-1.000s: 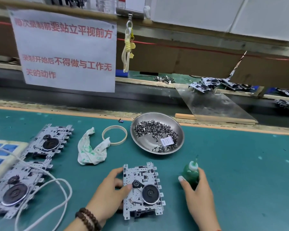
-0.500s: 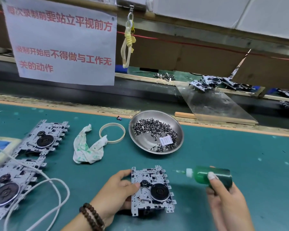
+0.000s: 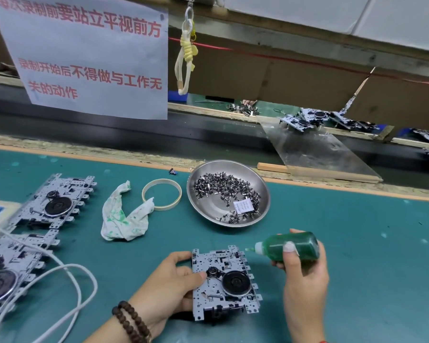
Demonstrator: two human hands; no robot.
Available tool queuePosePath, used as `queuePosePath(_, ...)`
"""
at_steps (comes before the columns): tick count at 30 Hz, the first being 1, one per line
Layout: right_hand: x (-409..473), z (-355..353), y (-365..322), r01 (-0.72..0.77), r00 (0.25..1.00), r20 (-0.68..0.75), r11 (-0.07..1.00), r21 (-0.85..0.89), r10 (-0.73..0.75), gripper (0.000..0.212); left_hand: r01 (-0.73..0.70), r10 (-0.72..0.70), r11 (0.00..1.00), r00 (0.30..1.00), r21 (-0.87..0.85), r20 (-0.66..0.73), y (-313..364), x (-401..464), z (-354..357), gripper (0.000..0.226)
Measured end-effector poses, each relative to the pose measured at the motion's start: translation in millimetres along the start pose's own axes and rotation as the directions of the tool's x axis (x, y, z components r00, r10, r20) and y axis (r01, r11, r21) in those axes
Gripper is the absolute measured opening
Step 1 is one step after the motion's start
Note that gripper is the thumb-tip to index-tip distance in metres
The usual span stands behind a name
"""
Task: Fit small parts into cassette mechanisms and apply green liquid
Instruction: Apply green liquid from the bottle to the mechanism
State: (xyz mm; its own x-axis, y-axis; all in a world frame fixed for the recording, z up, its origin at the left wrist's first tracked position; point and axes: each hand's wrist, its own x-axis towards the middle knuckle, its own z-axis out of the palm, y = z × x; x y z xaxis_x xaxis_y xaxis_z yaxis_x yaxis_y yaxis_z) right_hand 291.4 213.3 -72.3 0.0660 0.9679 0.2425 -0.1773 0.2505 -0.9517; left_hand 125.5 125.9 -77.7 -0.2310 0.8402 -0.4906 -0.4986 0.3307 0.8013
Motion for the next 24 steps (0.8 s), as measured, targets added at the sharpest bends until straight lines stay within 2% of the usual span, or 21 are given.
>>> queuePosePath(3,0.6,4.8,3.8,0.059,0.997,-0.036,0.997,-0.057,-0.062,0.015,0.000,0.000,1.000,1.000,-0.008,-0.002,0.2,0.4,-0.2,0.043)
queuePosePath(7,-0.1,9.8,5.9,0.114,0.989,-0.075,0.980,-0.162,-0.128,0.030,-0.003,0.003,1.000,1.000,0.000,0.003,0.4,1.0,-0.2,0.048)
queuePosePath(10,-0.2,7.1,8.7,0.130,0.984,-0.095,0.969,-0.210,-0.153,0.031,0.002,-0.002,1.000,1.000,0.010,0.005,0.5,2.4,-0.9,0.053)
queuePosePath(24,0.5,3.1,12.6,0.156,0.978,-0.086,0.939,-0.306,-0.190,0.026,0.006,-0.006,1.000,1.000,0.021,0.009,0.3,3.0,-1.2,0.059)
